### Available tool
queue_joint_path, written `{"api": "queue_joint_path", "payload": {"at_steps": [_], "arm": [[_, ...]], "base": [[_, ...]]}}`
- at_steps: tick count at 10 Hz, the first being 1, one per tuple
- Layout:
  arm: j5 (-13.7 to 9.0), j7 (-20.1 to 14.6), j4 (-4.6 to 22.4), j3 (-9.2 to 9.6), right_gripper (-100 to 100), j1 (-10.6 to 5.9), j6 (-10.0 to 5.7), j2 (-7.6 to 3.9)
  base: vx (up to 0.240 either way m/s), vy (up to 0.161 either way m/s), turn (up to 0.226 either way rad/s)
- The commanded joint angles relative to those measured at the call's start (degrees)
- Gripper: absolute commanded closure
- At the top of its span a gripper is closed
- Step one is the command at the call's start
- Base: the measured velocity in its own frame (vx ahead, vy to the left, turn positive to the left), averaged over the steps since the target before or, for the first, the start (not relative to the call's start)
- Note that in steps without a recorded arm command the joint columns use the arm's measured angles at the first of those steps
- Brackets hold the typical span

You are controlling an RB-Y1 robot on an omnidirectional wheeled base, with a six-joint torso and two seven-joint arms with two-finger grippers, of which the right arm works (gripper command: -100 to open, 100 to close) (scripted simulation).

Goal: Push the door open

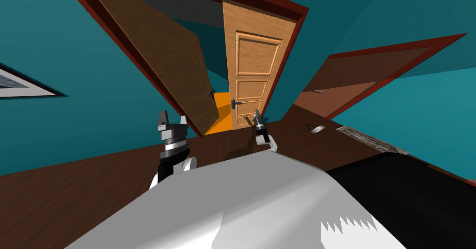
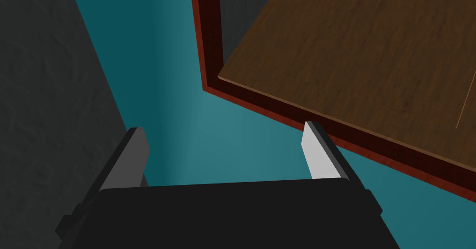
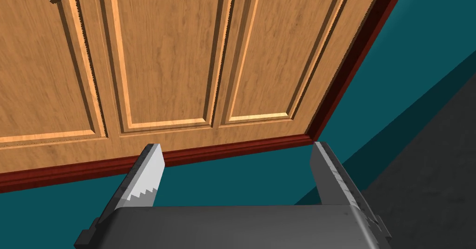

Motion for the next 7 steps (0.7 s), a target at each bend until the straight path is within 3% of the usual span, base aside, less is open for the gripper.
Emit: {"api": "queue_joint_path", "payload": {"at_steps": [1,7], "arm": [[-0.2,0.1,2.6,-0.13,-100,-1.27,0.01,0.00],[-0.8,0.5,10.5,-0.38,-100,-5.92,1.07,0.61]], "base": [[0.099,-0.013,0.028],[0.098,-0.012,0.025]]}}
